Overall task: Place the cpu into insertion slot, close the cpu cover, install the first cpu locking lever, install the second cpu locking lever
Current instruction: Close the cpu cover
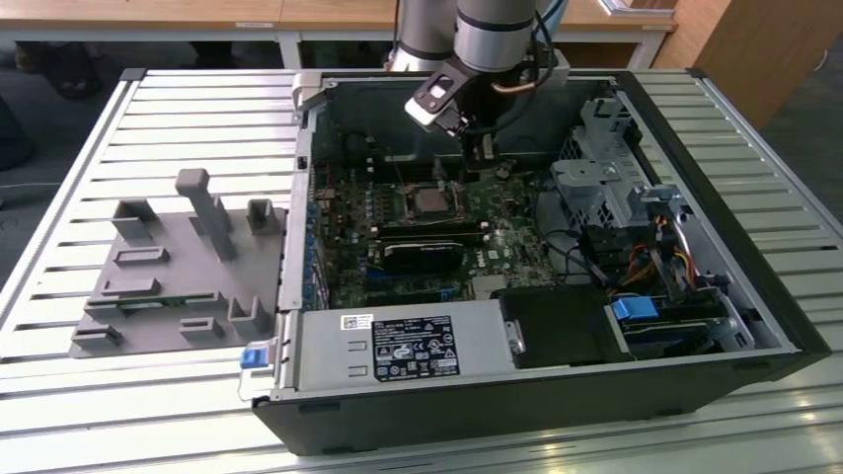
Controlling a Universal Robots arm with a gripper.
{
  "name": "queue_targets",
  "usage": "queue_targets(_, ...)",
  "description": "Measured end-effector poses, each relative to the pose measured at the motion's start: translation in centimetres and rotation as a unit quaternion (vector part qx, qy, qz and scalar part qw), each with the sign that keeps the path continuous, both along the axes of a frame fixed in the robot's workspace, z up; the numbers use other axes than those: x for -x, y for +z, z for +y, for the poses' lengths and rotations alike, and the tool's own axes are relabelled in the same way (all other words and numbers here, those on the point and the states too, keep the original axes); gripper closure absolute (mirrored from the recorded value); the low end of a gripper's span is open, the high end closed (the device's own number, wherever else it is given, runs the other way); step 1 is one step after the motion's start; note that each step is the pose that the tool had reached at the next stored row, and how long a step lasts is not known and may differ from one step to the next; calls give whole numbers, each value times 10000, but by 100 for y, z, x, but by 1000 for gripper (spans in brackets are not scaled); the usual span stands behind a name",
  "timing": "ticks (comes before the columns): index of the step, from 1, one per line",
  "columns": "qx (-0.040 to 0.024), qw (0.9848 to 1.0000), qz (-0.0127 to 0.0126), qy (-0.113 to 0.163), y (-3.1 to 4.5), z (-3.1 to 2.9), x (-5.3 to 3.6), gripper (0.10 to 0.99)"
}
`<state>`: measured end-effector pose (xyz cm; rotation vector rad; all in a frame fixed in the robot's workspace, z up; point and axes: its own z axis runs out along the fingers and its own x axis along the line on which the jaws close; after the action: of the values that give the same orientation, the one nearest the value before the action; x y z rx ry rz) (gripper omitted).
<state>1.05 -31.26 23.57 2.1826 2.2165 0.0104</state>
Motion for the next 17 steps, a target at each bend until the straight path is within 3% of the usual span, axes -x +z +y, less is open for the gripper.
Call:
queue_targets(5, 0, 10000, 0, 0, -35, 0, 37, 980)
queue_targets(14, 1, 10000, 0, 0, -91, -1, 191, 980)
queue_targets(17, 0, 10000, 0, 0, -111, -27, 213, 980)
